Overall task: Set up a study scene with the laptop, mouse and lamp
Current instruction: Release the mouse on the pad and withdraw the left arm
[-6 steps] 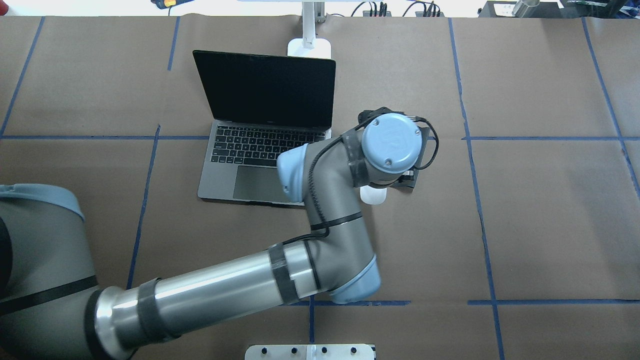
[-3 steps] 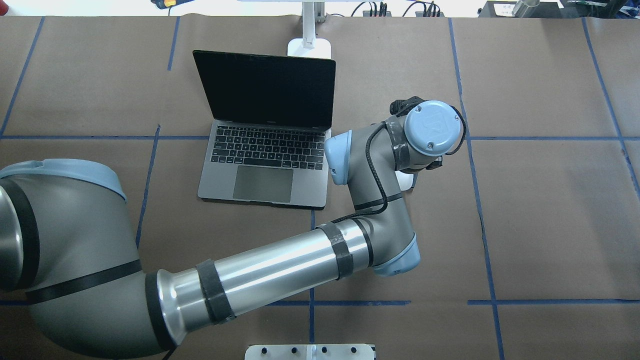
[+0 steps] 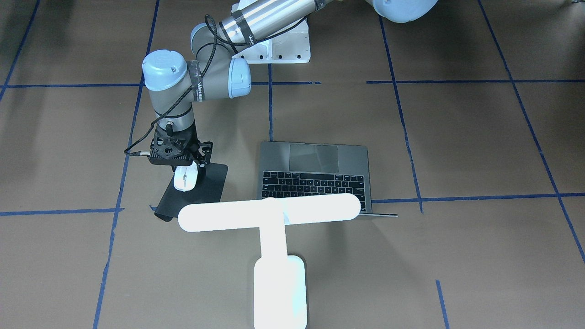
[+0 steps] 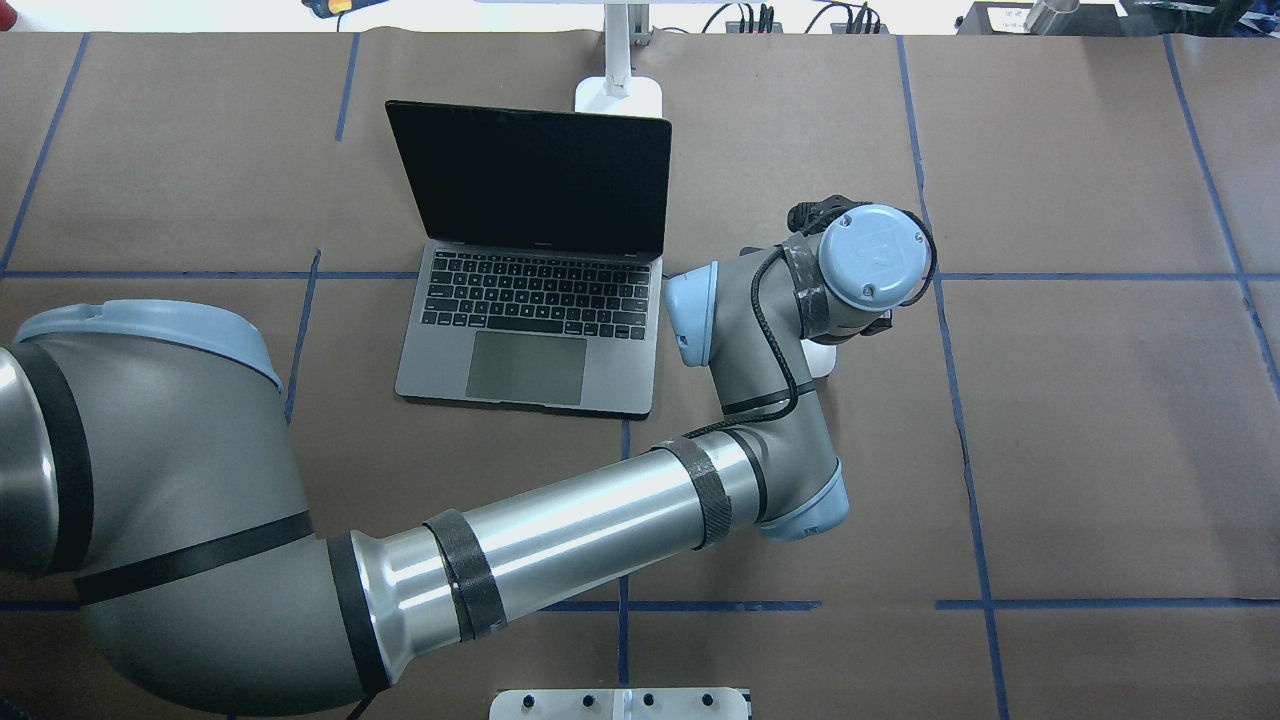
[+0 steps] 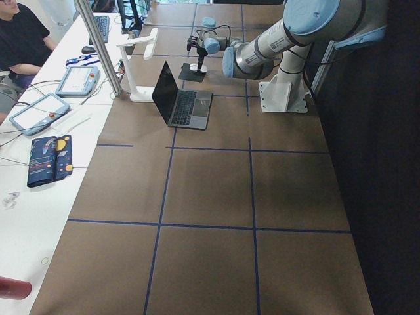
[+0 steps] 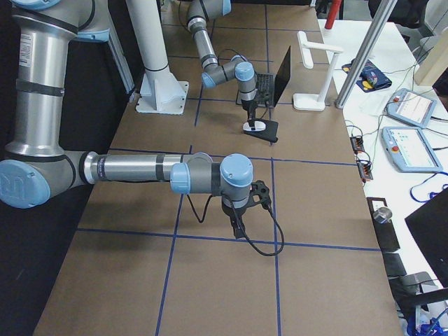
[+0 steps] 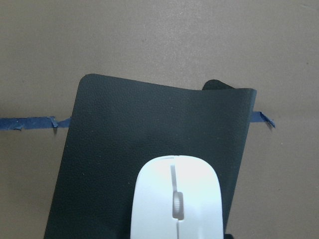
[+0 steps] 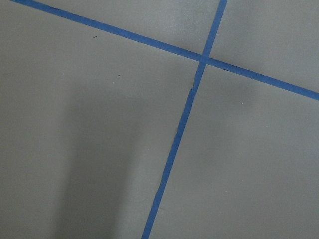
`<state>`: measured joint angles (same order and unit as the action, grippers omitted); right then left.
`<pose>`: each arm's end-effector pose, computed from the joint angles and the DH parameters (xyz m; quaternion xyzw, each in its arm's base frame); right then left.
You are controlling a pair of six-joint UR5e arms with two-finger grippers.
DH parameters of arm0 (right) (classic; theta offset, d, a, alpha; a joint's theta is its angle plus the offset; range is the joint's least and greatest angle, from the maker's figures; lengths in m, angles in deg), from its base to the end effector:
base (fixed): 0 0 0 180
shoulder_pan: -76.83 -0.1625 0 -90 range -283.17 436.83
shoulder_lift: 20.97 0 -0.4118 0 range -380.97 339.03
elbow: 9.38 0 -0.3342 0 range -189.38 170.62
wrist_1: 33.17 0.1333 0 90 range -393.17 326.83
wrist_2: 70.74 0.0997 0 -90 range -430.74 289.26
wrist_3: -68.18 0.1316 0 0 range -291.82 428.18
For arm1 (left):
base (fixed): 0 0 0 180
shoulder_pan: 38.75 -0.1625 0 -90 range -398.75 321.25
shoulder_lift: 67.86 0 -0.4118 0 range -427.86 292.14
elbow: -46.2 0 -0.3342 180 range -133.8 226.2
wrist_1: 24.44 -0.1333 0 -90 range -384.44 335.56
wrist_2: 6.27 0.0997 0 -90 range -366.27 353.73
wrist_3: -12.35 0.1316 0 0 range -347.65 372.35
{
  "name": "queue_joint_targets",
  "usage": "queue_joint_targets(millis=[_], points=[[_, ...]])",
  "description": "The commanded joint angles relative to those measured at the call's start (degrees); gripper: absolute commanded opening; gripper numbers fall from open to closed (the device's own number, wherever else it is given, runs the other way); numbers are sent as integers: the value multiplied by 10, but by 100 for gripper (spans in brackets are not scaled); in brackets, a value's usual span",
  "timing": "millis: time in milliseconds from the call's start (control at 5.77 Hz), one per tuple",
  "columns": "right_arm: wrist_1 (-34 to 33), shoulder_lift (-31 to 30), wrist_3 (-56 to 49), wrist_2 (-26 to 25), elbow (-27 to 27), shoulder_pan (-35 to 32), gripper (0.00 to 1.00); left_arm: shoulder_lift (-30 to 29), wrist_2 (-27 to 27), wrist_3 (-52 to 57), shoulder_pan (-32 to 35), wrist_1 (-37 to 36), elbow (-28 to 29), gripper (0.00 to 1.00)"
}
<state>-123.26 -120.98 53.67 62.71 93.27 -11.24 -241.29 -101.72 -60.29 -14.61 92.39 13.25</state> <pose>0.0304 -0.3674 0.6436 0.0611 -0.3656 -0.1409 0.9180 0.7474 -0.4673 0.0597 0.1187 0.4334 -0.0316 0.8928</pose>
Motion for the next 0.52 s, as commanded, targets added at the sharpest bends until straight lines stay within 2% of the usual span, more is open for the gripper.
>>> queue_joint_targets(millis=[0,173,347], points=[[0,0,2,0,-1,0,100,-2,-17,3,9,1,-1,100],[0,1,14,-1,0,0,100,-1,-78,7,25,-5,-10,100],[0,1,14,-2,-1,0,100,12,-98,7,35,-11,-32,100]])
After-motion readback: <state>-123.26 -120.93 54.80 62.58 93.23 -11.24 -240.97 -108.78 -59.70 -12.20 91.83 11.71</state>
